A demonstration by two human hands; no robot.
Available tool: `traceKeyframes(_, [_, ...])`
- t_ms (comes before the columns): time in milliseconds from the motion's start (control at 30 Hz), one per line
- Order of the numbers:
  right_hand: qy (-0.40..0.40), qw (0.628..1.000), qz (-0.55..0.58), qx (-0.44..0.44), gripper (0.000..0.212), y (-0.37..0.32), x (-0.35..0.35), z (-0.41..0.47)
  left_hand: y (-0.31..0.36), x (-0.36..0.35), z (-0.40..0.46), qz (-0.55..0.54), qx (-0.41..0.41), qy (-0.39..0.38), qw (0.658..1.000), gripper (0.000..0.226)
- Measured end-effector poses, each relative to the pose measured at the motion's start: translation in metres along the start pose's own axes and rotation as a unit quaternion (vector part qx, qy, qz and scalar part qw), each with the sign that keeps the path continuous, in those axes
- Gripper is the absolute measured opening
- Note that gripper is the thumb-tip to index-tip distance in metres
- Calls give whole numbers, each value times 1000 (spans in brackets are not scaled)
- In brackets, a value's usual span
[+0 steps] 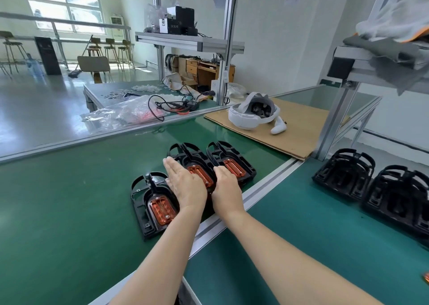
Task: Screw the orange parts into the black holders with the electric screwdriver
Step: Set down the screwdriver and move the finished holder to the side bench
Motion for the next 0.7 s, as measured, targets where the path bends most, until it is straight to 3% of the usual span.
traceKeyframes(300, [-36, 982, -174, 67, 61, 2, -16, -7, -10, -12, 1, 132, 25, 30, 991, 65])
traceKeyframes(700, [-60, 980, -175, 75, 65, 5, -12, -13, -6, -10, -5, 175, 9, 4, 985, 78])
Point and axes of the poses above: each hand's wrist, its own z-axis towards the middle knuckle, its own x-axis out of the back of the hand, y = z × x, the point moved 8 cm from there along z, towards the middle knuckle, and after that the axes turned 2 degrees about -z, right-handed, at the moved point
